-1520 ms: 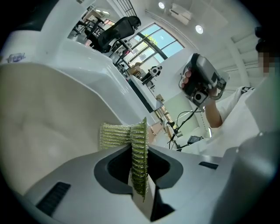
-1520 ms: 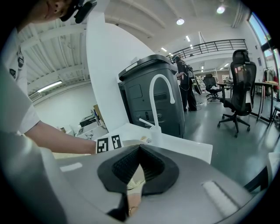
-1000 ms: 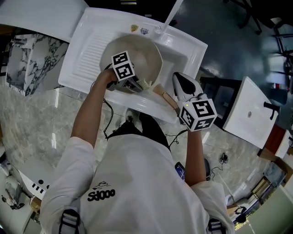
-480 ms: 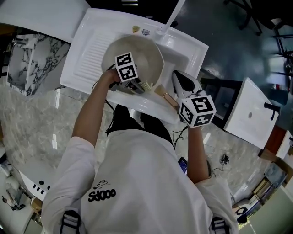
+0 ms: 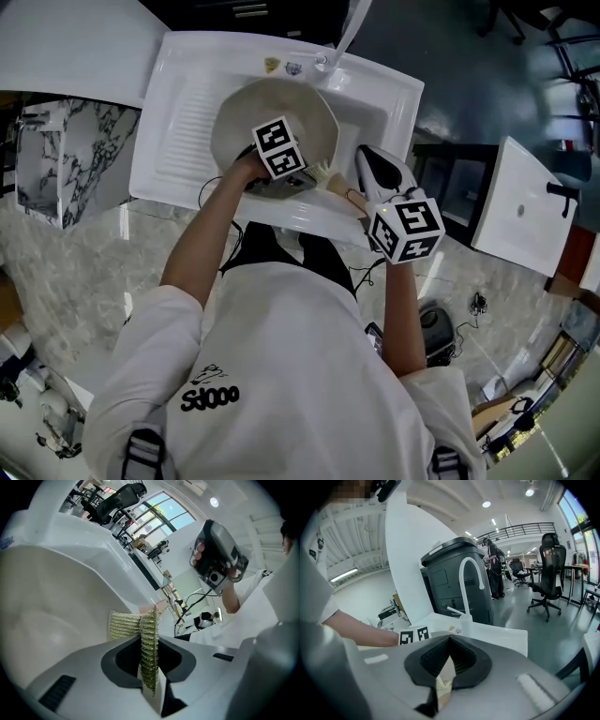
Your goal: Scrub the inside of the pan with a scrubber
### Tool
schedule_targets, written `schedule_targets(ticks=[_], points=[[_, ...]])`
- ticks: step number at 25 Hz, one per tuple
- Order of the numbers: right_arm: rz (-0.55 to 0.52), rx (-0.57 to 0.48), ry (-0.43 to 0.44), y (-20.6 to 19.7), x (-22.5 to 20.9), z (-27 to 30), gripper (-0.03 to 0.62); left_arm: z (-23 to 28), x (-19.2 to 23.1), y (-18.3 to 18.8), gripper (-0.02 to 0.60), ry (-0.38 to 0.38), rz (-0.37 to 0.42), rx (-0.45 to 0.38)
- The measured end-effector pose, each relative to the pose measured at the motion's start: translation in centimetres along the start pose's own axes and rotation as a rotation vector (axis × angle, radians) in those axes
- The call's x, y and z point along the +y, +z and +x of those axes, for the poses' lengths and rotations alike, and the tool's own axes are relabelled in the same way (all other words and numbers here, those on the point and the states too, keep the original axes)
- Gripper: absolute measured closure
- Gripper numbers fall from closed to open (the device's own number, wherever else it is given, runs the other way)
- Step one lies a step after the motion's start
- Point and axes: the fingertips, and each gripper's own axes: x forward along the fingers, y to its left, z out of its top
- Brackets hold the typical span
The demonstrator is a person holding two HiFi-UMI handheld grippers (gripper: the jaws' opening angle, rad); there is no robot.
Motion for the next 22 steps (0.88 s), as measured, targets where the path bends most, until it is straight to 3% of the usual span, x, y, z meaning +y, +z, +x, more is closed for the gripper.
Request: schedule_targets(ticks=[7,12,16,22], points=[[0.043,0.006,-0.061,-0.7,-0.4,-0.4,0.586,0.9,3.5,0.4,0.513,0.204,0.106,0.006],[0.080,0.018,-0.097,-1.6,-0.8,-0.5,0.586,0.5,5.4,1.8,0.512,0.272,0.103,-0.055],[0.102,0.018,-0.124,-1.8,-0.9,-0.3,0.585,-0.4,7.4,3.2,0.514,0.378,0.136,-0.095],[0.120,0.017,-0.158,-1.9,-1.0,-0.2,0.586,-1.7,10.4,3.7,0.514,0.555,0.226,-0.081]])
